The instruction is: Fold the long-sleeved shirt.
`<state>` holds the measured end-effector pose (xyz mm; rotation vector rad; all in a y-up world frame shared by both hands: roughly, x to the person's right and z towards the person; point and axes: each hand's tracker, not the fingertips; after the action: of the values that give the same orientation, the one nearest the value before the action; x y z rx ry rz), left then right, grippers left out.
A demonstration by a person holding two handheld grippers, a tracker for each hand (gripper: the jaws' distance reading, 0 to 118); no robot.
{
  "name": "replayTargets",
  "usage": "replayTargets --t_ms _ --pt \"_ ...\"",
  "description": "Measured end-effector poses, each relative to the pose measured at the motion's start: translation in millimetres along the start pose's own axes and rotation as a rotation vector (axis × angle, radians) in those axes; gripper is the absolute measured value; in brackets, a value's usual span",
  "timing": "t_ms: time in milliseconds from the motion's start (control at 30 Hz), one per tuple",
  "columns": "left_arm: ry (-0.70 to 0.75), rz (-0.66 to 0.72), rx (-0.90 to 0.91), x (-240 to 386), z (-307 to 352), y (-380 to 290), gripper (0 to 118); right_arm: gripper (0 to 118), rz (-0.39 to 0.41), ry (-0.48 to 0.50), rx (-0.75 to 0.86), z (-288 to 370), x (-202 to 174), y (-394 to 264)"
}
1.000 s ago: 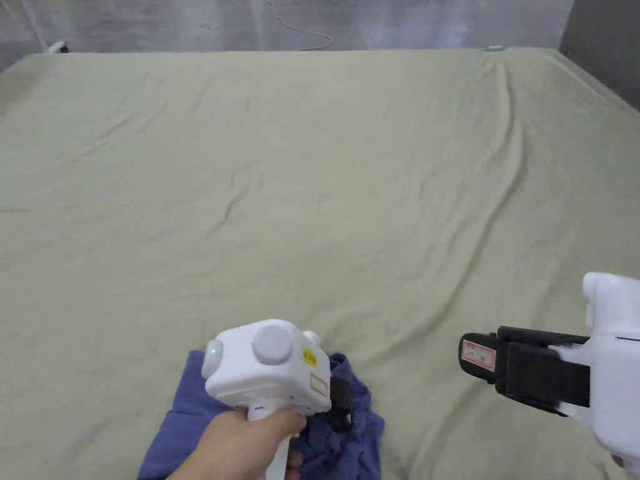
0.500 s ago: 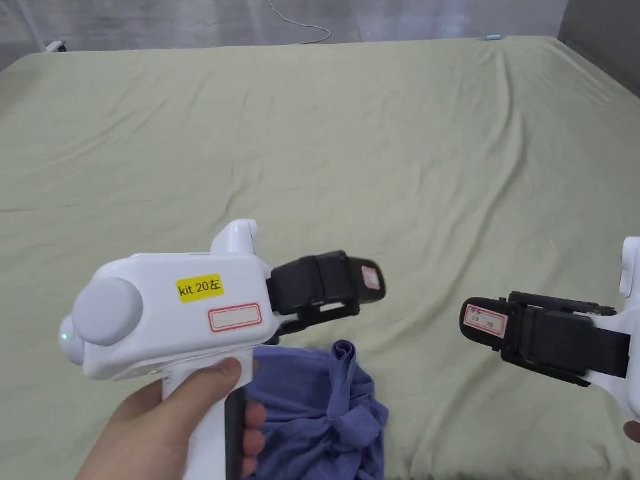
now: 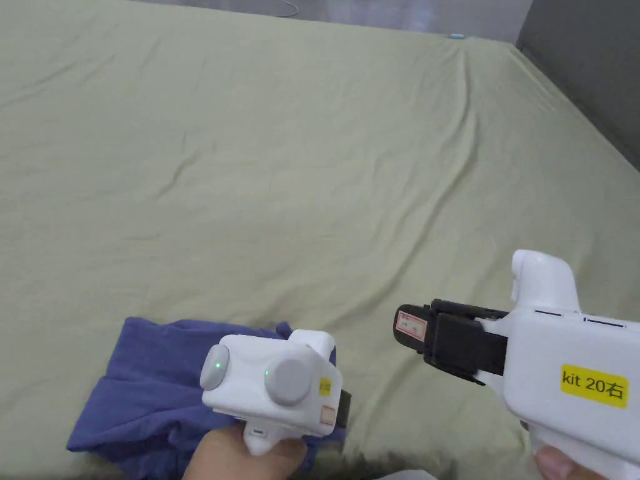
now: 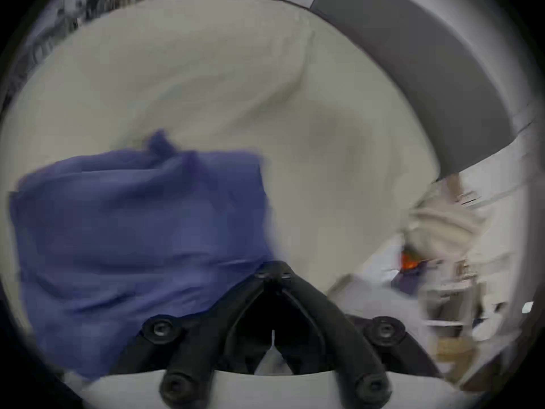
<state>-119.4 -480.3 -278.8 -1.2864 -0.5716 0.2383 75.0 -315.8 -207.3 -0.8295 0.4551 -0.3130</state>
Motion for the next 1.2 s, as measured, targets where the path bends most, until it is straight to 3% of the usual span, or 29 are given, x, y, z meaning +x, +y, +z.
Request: replayTargets --t_ms 67,200,267,367,467,533,667,700,733,767,867,900,933,967,1067,1200 --pt "-0.214 0.086 0.006 -2.1 11.3 4.5 0 0 -0.046 0.006 0.056 5.4 2.5 4.1" --pt "-0.289 0.088 0.099 -27.3 80.7 6.0 0 0 -0.161 0.02 0.208 13.2 4.3 13.8" --pt "-0.24 0.131 0.162 -68.6 122.3 4.2 0 0 -0.187 0.028 0.179 -1.9 -3.2 18.4" --pt "-0.052 0.28 0.251 -144.7 176.1 -5.8 0 0 -0.156 0.043 -0.003 -57.0 -18.8 13.0" --pt "0.151 0.367 0.276 -209.4 206.3 -19.4 0 0 -0.216 0.079 -0.233 -130.1 -33.1 -8.3" --pt "0.155 0.423 0.244 -236.2 211.7 -29.6 0 0 -0.247 0.013 -0.37 -174.2 -37.1 -25.1" --pt "0.114 0.413 0.202 -241.8 199.6 -41.4 0 0 -0.141 -0.303 -0.562 -249.4 -40.8 -59.0" --pt "0.115 0.395 0.187 -237.6 194.3 -42.8 0 0 -0.131 -0.329 -0.604 -265.1 -35.4 -70.1" --pt "0.106 0.386 0.176 -238.2 191.6 -43.0 0 0 -0.176 -0.271 -0.527 -263.3 -32.8 -69.7" --pt "0.104 0.386 0.174 -239.5 189.9 -43.4 0 0 -0.195 -0.279 -0.524 -257.1 -34.9 -59.2" --pt "0.087 0.384 0.176 -244.6 181.8 -42.1 2 0 -0.168 -0.269 -0.568 -257.4 -32.4 -55.7" --pt "0.048 0.385 0.18 -246.3 179.8 -41.0 44 0 -0.172 -0.26 -0.567 -258.4 -28.4 -57.8" --pt "0.012 0.401 0.21 -248.7 177.7 -41.2 93 0 -0.188 -0.244 -0.56 -255.4 -26.6 -55.6" --pt "0.002 0.41 0.219 -251.8 174.6 -39.4 118 0 -0.201 -0.228 -0.557 -253.4 -23.6 -55.1" --pt "-0.046 0.444 0.233 -257.6 151.7 -38.4 117 0 -0.263 -0.168 -0.529 -249.6 -12.3 -60.5" --pt "-0.119 0.446 0.007 -253.8 105.3 -47.6 113 0 -0.441 -0.082 -0.486 -241.9 9.2 -68.8"
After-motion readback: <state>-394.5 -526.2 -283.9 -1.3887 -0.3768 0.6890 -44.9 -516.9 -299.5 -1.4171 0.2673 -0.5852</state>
